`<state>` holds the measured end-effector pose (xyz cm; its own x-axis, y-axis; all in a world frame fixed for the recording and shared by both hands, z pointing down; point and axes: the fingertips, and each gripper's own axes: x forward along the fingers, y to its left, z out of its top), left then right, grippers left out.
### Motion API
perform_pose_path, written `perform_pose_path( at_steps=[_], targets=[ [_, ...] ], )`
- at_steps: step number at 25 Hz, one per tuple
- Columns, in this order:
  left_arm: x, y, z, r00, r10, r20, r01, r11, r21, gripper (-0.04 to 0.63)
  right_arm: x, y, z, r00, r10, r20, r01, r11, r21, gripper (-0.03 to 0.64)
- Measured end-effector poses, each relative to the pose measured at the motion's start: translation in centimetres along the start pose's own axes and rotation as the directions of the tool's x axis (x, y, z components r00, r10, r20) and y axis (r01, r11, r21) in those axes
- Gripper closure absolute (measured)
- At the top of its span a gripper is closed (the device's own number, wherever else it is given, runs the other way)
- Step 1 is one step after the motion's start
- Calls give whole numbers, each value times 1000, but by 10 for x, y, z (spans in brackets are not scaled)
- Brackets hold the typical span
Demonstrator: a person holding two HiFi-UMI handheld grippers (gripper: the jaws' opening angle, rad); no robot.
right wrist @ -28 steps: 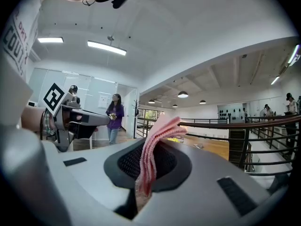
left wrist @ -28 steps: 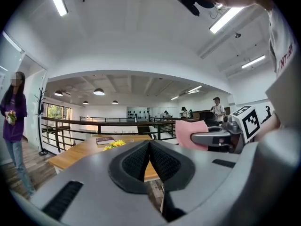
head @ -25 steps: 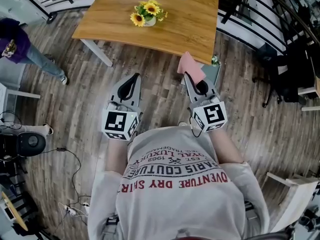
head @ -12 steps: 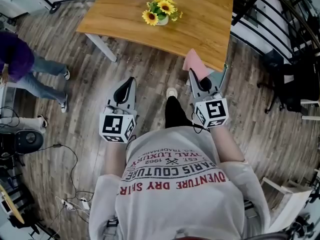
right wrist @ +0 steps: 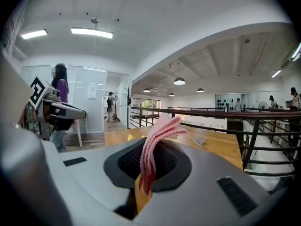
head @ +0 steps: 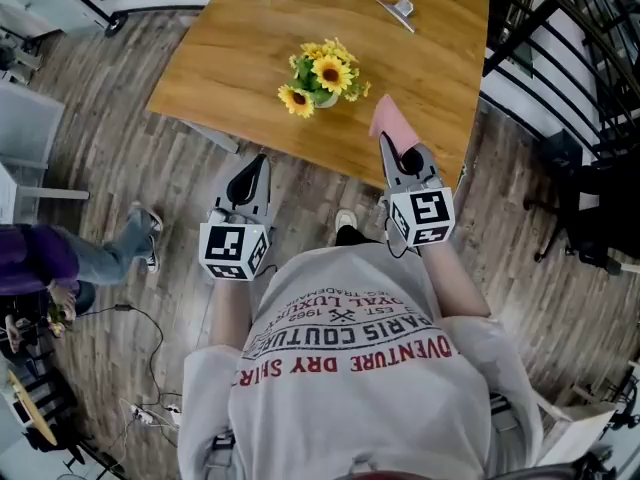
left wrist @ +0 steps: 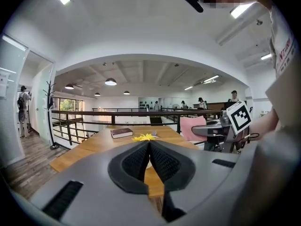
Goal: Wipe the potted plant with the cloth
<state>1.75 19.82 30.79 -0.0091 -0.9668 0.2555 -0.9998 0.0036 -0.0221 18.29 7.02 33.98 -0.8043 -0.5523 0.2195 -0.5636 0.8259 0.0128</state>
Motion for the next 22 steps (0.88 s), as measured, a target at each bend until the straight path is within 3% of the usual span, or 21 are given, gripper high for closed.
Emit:
perform_pose_path(
  at_steps=[7,11,15,18,22],
  targets=[
    [100,31,13,999,-24,-32,24,1000,5,580,76,-66,-16,995,-18,-102,19,1000,11,583],
    [134,45,6,994,-76,-75,77,997,3,580,102,-77,-39,981,-26,-193,28,1000,8,583],
    [169,67,-4,983,-153,-103,151,988,-18,580,121,-89,-54,960,-90,-265,85,996,-31,583],
    [194,82,-24,963,-218,-160,217,976,-25,580,138,-92,-63,944,-121,-307,113,993,-44,583],
    [222,86,-53,914,-327,-239,326,944,-43,580,157,-84,-88,916,-106,-386,94,994,-50,583]
  ],
)
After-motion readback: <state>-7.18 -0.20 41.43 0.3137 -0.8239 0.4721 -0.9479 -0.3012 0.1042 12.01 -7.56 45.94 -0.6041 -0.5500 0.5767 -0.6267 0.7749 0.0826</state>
